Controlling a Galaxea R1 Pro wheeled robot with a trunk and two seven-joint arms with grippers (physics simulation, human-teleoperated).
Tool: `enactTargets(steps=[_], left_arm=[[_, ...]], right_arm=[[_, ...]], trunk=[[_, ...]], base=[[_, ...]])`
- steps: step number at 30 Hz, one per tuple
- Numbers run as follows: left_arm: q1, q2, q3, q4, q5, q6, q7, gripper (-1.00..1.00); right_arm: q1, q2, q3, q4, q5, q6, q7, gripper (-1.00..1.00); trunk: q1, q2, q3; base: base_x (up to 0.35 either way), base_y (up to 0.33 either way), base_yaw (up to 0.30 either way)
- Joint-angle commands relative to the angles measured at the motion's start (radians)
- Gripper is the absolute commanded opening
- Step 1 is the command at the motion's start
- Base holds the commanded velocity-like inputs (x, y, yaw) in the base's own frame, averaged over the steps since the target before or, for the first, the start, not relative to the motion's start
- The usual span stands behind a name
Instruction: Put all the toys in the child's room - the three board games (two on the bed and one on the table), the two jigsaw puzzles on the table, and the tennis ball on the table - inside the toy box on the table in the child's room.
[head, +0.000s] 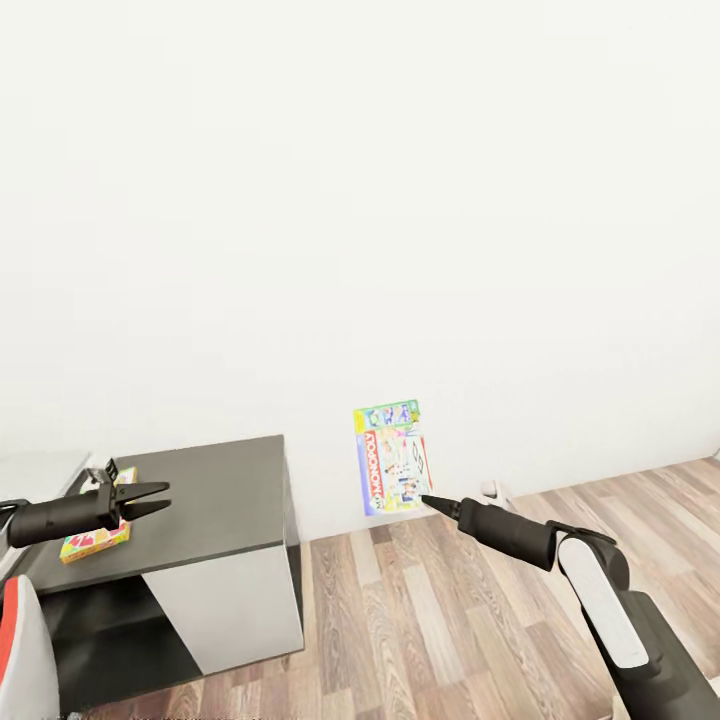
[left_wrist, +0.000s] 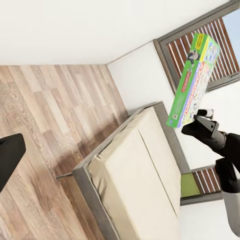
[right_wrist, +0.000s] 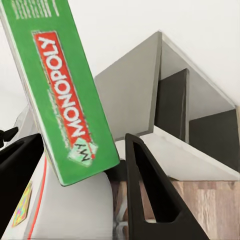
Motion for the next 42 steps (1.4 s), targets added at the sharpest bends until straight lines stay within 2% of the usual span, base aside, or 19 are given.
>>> enactTargets(steps=[1,36,39,42], left_arm=[[-0.001,0.000,0.000,0.000,-0.001,0.011,-0.004,1.00],[-0.001,0.000,0.000,0.004,-0.003,0.011,-0.004,1.00],[-0.001,0.002,0.001,0.005,-0.003,0.011,-0.004,1.00],[-0.001,0.003,0.001,0.005,-0.003,0.011,-0.004,1.00]], right_arm=[[-0.001,0.001,0.000,0.000,0.005,0.002,0.005,-1.00],[-0.001,0.002,-0.015,0.009,-0.002,0.003,0.010,-1.00],[-0.002,0.010,-0.006,-0.011,0.003,0.014,-0.007,-1.00],[-0.007,0.040,0.003,-0.020,-0.001,0.044,-0.095,-1.00]], trunk=[[0.001,-0.002,-0.002],[0.001,-0.002,-0.002],[0.001,-0.002,-0.002],[0.001,-0.002,-0.002]], base=[[0.000,-0.156,0.103],[0.000,-0.008,0.025],[0.000,0.000,0.000],[0.000,0.000,0.000]])
